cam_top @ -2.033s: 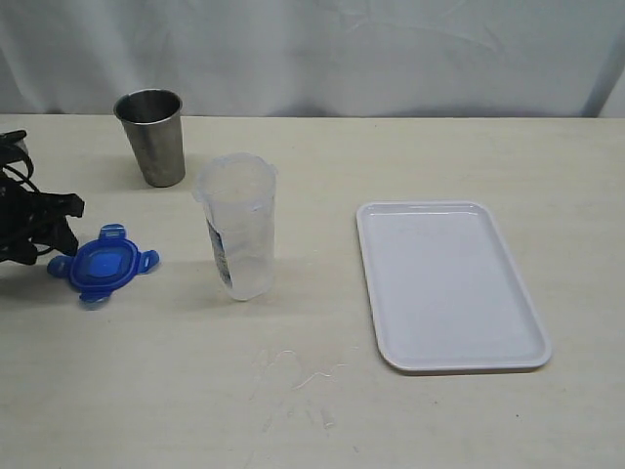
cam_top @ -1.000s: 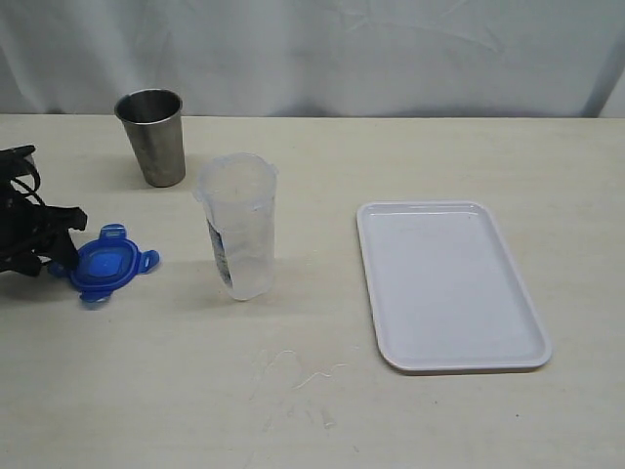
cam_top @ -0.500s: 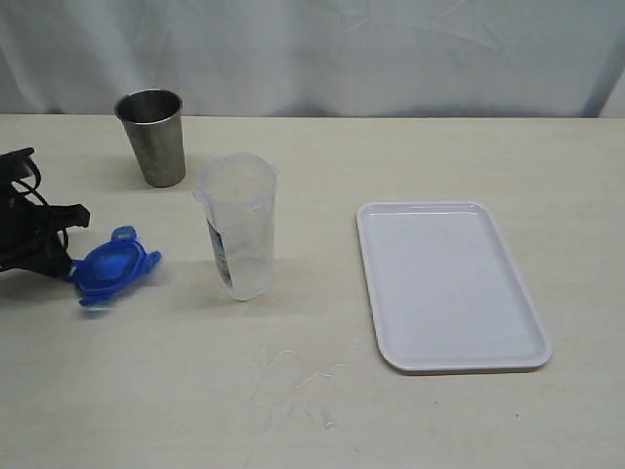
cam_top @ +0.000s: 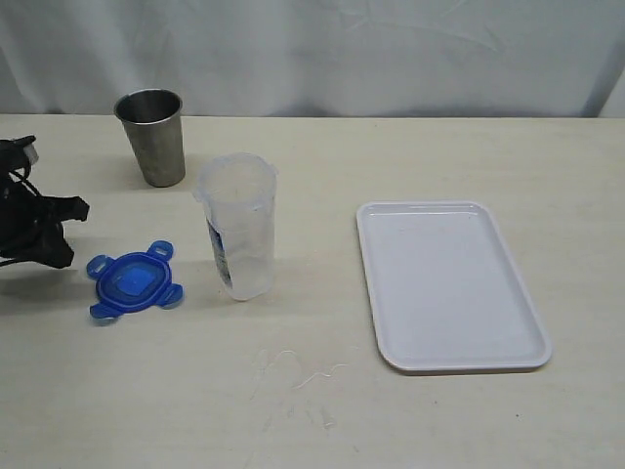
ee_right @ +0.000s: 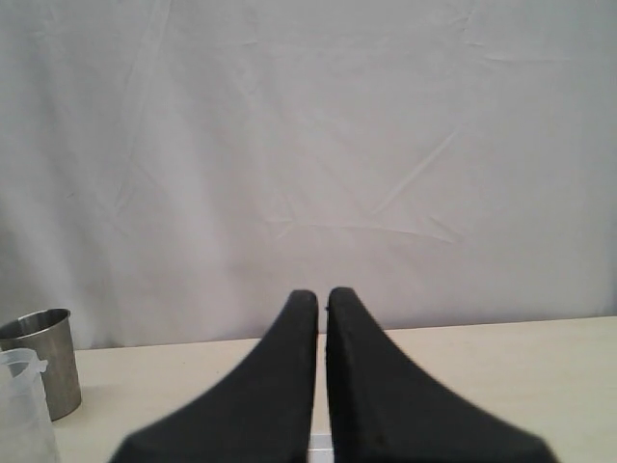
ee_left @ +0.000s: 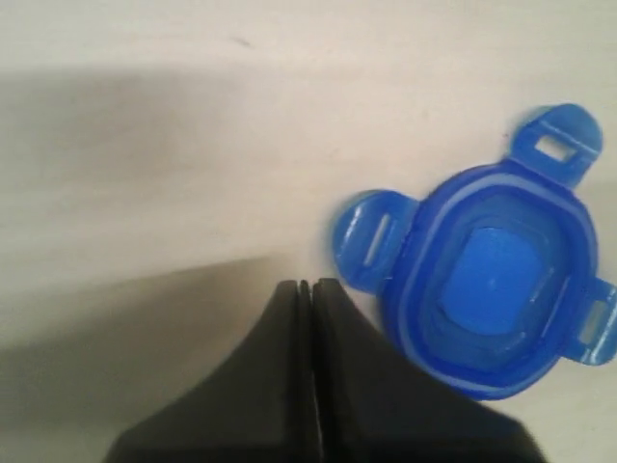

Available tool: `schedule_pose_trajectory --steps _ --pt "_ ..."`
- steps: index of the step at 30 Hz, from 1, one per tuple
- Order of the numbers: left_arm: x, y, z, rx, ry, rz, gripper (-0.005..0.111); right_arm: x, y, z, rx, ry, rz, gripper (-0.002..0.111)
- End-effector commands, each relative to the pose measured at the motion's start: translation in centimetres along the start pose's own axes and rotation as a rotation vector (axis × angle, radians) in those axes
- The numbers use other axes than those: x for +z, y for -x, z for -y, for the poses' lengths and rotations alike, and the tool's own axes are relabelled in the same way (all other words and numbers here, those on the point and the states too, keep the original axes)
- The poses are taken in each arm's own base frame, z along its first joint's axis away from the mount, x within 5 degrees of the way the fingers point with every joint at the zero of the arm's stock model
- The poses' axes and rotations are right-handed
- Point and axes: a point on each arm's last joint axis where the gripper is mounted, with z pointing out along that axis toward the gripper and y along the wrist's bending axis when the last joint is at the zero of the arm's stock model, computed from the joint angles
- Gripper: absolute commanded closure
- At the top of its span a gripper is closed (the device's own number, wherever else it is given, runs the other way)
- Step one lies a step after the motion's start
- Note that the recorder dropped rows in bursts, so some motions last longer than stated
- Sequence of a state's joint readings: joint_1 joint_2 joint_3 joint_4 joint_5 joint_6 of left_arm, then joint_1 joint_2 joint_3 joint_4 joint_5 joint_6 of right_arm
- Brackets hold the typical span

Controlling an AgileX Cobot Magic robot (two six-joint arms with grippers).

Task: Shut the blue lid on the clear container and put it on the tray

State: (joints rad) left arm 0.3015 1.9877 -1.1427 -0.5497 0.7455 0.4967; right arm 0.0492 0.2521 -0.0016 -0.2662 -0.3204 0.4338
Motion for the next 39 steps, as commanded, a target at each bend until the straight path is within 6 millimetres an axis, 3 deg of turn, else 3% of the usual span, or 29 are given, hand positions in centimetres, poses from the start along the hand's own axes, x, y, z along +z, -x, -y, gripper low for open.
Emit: schedule_pose_trajectory --steps 1,5,8,13,18,23,30,39 --pt "-0.2 0.3 1.0 0.138 -0.079 0.044 0.089 0.0 0.0 0.0 -0.01 0.002 -0.006 0.104" --pt "-0.2 0.3 1.4 0.296 -0.099 0.053 0.057 0.0 0.0 0.0 -0.01 0.002 -0.006 0.104" --pt "-0.1 0.3 1.0 0.434 -0.055 0.051 0.049 0.0 0.0 0.0 -0.01 0.002 -0.006 0.104" --pt "0.5 0.6 1.3 0.536 -0.069 0.046 0.049 0.0 0.0 0.0 -0.01 0.002 -0.006 0.104" --pt "1.3 1.7 1.9 0.564 -0.229 -0.083 0.049 0.1 0.1 0.0 -0.011 0.002 -0.004 0.104" --pt "2.4 2.6 0.7 0.582 -0.144 -0.122 0.049 0.1 0.1 0.0 -0.011 0.002 -0.004 0.104" --pt "2.7 2.3 0.7 0.599 -0.183 -0.151 0.049 0.1 0.1 0.0 -0.002 0.003 -0.002 0.104" --pt "4.8 1.4 0.2 0.563 -0.248 -0.226 0.049 0.1 0.1 0.0 -0.002 0.003 -0.002 0.104"
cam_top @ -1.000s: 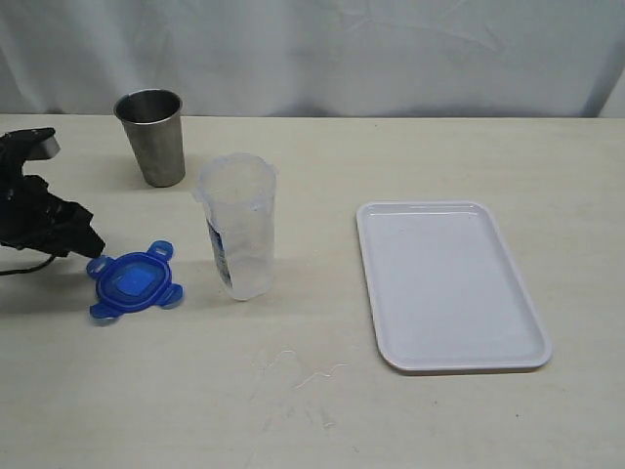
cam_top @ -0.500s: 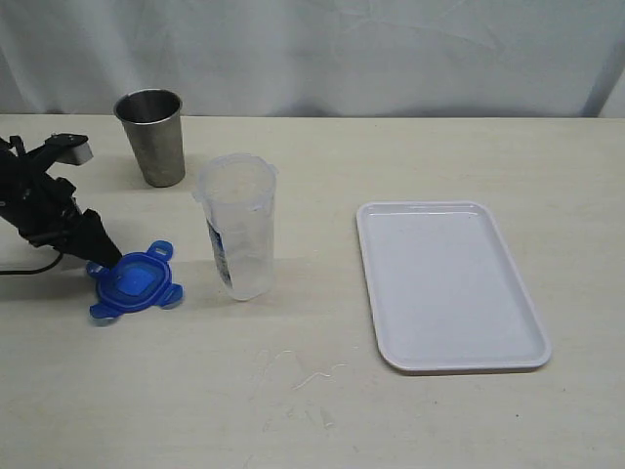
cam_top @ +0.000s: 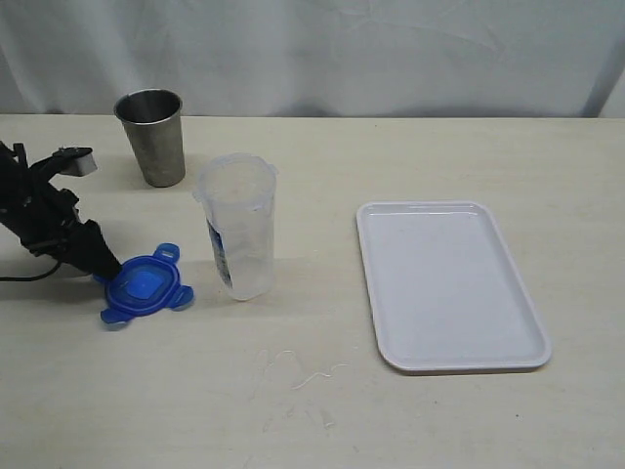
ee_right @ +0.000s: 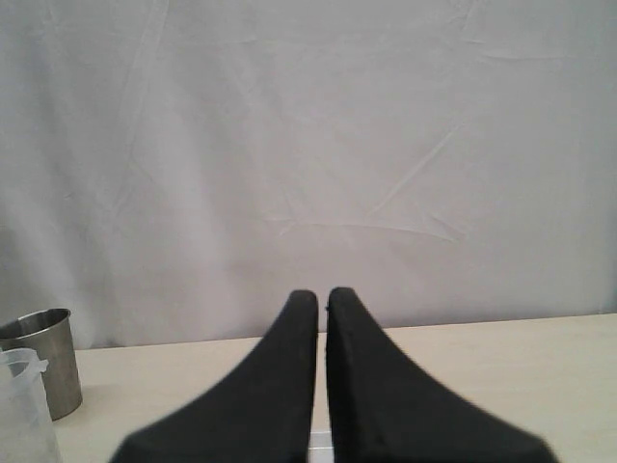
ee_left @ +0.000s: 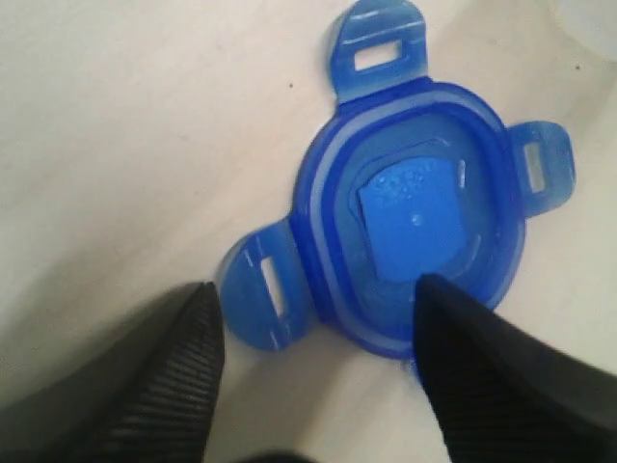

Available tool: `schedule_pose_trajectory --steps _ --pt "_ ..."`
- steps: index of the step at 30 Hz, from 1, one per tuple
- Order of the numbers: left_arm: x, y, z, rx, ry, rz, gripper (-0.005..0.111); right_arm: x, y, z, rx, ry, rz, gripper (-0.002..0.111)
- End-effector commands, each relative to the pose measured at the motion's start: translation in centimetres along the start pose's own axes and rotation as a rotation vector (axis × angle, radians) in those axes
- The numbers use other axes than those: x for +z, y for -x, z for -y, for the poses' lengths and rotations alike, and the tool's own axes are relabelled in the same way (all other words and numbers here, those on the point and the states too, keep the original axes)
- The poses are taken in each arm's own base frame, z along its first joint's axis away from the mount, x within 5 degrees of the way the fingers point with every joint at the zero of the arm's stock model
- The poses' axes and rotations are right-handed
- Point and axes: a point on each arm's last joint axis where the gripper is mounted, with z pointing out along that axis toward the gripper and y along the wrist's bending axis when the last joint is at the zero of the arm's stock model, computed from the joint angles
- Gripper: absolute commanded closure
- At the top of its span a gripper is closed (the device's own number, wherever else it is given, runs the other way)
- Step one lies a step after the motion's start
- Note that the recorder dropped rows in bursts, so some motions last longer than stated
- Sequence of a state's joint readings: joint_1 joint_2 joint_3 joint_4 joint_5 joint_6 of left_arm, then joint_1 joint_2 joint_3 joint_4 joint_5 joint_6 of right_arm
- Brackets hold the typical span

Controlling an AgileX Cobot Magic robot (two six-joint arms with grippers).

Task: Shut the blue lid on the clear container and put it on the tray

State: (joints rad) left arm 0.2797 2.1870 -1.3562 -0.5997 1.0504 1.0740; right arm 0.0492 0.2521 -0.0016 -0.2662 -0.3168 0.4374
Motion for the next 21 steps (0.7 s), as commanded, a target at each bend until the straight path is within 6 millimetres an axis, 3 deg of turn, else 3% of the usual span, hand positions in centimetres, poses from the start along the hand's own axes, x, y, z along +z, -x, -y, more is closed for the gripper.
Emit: schedule_pose_trajectory --steps 1,7,13,16,21 --pt "1.3 -0.6 -0.5 -0.011 -0.017 -0.035 0.049 0.1 0.2 -0.1 -0.006 0.004 0.001 0.104" --pt "1.3 -0.7 -0.2 -0.026 -0.054 -0.055 0.049 0.1 0.2 -0.3 -0.003 0.029 -0.004 0.104" --pt "0.7 -0.1 -0.4 -0.016 -0.009 -0.028 0.049 0.0 1.0 -2.5 -0.098 0.262 0.0 0.104" --pt "-1.3 0.8 0.0 0.012 0.039 0.019 0.049 -0.1 1.1 -2.8 -0.113 0.286 -0.01 0.104" --pt "-5.9 1.7 2.7 0.137 0.126 0.104 0.049 -0.1 1.1 -2.9 -0.119 0.296 -0.003 0.104"
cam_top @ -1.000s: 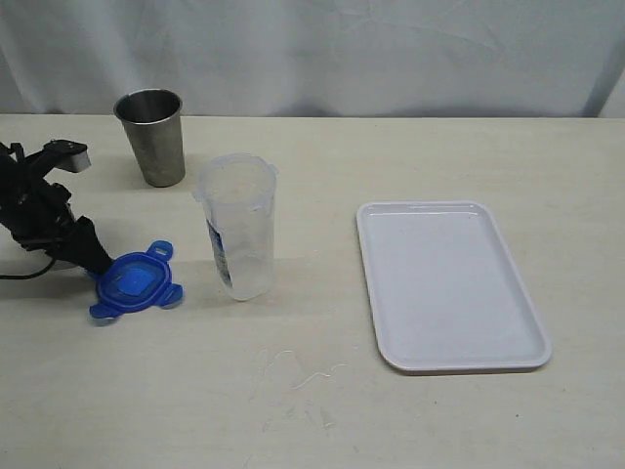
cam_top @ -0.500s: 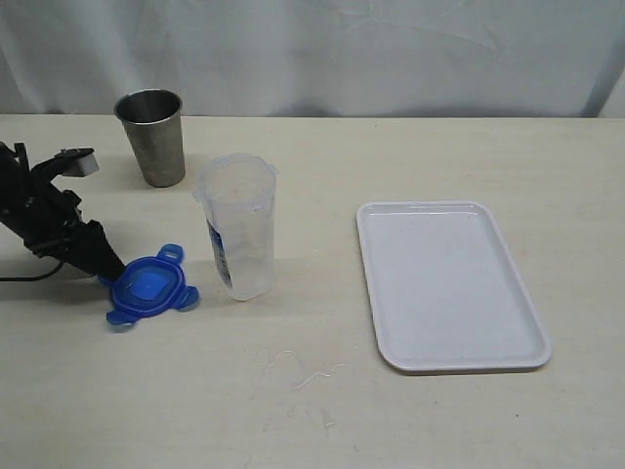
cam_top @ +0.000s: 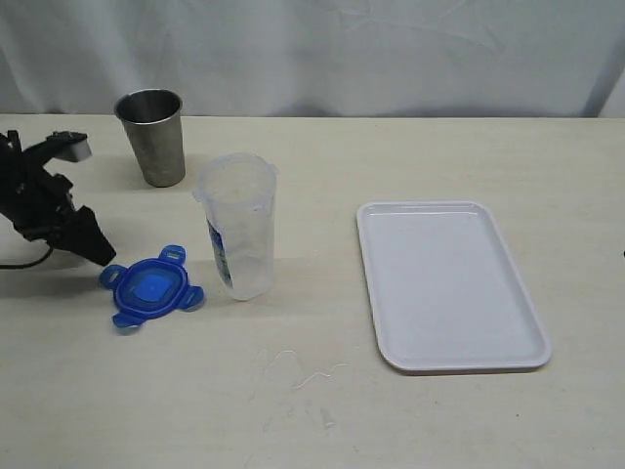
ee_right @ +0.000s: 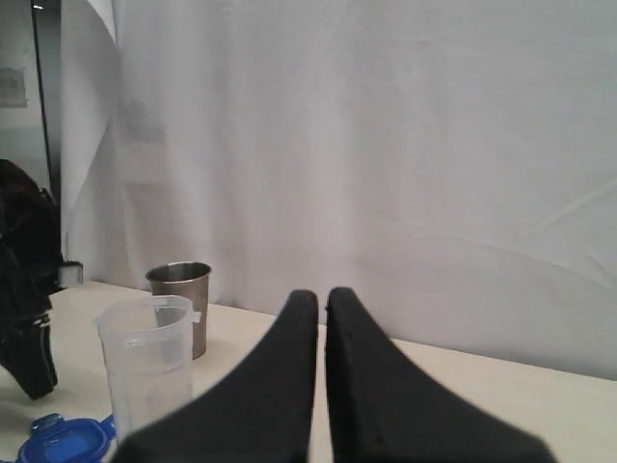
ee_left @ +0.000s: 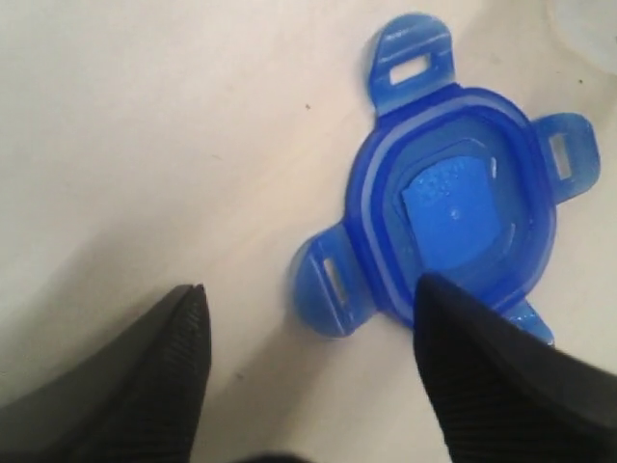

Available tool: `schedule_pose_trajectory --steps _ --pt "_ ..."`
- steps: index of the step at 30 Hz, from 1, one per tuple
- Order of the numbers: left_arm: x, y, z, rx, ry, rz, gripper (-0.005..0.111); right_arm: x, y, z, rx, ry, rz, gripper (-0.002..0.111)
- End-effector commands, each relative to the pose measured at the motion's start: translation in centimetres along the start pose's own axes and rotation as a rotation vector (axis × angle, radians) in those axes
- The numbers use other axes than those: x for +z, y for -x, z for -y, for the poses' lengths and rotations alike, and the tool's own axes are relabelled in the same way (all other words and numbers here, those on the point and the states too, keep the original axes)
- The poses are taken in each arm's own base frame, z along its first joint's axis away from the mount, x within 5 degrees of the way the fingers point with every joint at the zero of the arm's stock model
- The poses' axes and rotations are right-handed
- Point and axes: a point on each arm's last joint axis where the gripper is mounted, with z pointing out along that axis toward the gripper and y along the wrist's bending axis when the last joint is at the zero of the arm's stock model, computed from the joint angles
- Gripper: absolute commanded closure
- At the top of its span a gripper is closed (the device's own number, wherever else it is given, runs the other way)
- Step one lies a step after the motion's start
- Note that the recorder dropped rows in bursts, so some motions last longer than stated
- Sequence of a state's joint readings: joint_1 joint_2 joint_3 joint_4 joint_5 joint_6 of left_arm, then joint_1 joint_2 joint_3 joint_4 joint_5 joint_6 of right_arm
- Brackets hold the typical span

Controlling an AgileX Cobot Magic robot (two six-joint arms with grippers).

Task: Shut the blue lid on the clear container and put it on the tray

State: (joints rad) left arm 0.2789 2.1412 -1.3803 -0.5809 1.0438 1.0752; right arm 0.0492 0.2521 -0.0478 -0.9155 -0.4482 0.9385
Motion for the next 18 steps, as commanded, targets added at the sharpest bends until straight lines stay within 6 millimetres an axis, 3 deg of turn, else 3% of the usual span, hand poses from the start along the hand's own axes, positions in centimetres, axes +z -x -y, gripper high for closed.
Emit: schedule_pose_trajectory --steps 1,6,11,15,18 --pt "-4.8 1.1 2.5 0.119 0.079 0.081 0.049 0.1 0.2 -0.2 -0.006 0.026 0.008 0.104" --pt "-8.2 0.5 7.9 0.39 0.1 0.098 0.049 0.1 0.2 -0.2 -0.006 0.026 0.008 0.104" --pt "-8.9 -1.8 14.0 0.711 0.21 0.023 0.049 0.1 0.2 -0.2 -0.002 0.026 0.008 0.104" --pt "-7.0 -3.9 17.8 0.927 0.306 0.043 0.049 0.1 0.2 -0.2 -0.006 0.027 0.0 0.104" --pt "-4.6 -5.7 18.8 1.045 0.4 0.022 0.049 0.1 0.1 -0.2 -0.012 0.029 -0.012 0.104"
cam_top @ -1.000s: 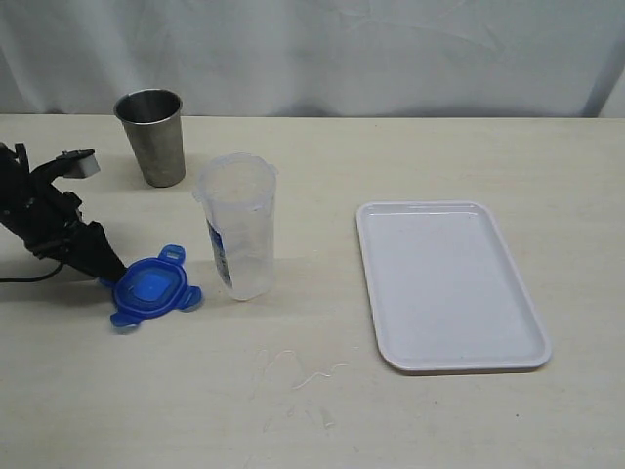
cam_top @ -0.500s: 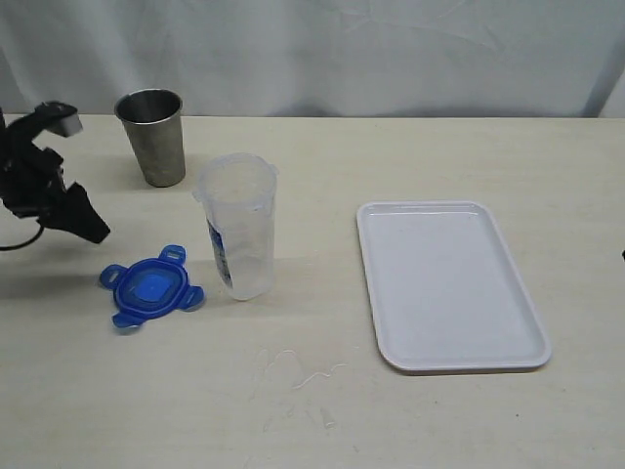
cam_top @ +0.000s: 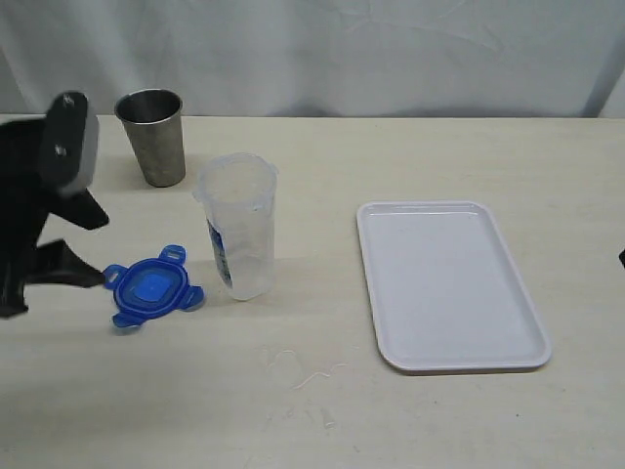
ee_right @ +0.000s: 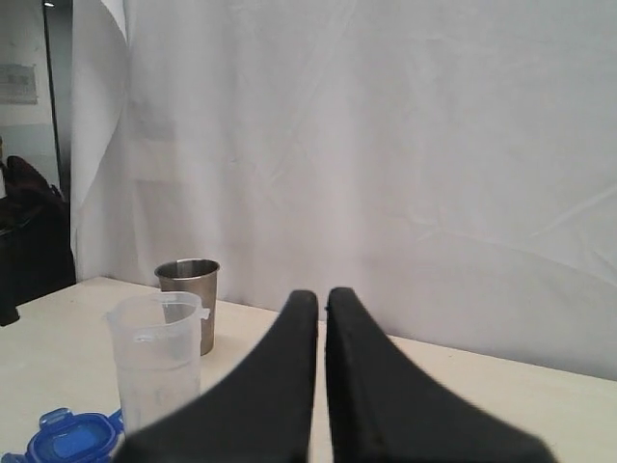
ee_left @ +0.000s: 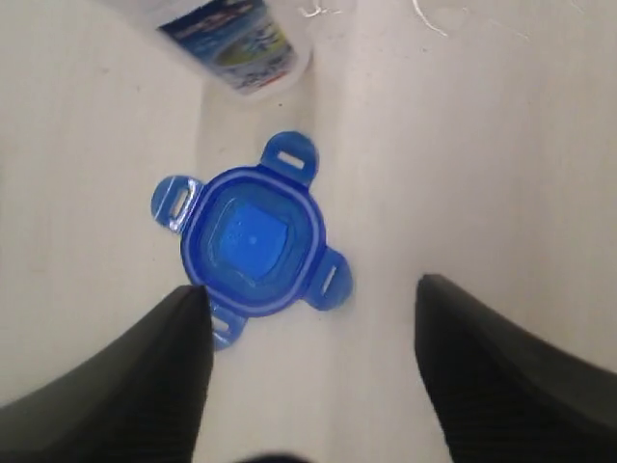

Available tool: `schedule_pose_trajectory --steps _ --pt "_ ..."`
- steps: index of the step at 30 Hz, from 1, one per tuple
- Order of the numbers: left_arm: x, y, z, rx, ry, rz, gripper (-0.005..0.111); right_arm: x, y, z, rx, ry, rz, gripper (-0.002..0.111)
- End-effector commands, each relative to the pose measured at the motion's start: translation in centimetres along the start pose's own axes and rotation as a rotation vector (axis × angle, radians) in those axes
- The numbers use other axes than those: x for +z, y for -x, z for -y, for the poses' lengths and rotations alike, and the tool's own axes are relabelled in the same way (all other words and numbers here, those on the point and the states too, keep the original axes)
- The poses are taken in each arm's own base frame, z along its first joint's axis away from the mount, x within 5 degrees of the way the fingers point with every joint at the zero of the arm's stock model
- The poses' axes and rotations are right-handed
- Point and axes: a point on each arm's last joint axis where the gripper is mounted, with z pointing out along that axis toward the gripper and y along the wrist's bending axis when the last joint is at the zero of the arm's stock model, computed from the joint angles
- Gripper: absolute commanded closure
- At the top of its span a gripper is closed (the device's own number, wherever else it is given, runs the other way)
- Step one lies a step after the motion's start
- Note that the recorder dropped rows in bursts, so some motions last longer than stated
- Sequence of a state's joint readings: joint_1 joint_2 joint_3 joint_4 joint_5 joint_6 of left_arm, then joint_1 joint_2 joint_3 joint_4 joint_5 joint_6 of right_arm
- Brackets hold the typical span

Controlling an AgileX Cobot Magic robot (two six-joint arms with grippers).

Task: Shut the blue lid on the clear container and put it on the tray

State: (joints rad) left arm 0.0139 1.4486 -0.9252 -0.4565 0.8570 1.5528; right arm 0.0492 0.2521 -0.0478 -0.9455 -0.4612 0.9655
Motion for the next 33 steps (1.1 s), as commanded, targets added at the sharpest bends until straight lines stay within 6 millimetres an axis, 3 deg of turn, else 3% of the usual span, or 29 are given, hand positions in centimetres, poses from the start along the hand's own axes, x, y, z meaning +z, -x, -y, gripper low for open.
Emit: schedule_pose_trajectory --steps 1,4,6,10,24,33 --pt "2.5 -0.4 4.0 0.203 0.099 -0.063 0.049 0.1 0.1 -0.1 -0.014 0.011 -0.01 0.104" --pt "4.4 -1.6 6.5 0.279 0.065 -0.117 0.049 0.1 0.1 -0.1 -0.014 0.011 -0.01 0.104" --pt "5.2 -2.4 7.1 0.324 0.124 -0.145 0.049 0.1 0.1 -0.1 -0.014 0.008 -0.012 0.104" --pt "5.7 -3.1 7.1 0.321 0.253 -0.147 0.049 0.1 0.1 -0.1 -0.014 0.008 -0.012 0.104" --pt "9.5 -4.3 6.7 0.361 0.192 -0.21 0.049 0.1 0.0 0.0 -0.017 0.005 -0.015 0.104" --pt "10.8 -4.5 5.8 0.367 0.276 -0.214 0.049 0.1 0.0 0.0 -0.013 -0.002 -0.019 0.104"
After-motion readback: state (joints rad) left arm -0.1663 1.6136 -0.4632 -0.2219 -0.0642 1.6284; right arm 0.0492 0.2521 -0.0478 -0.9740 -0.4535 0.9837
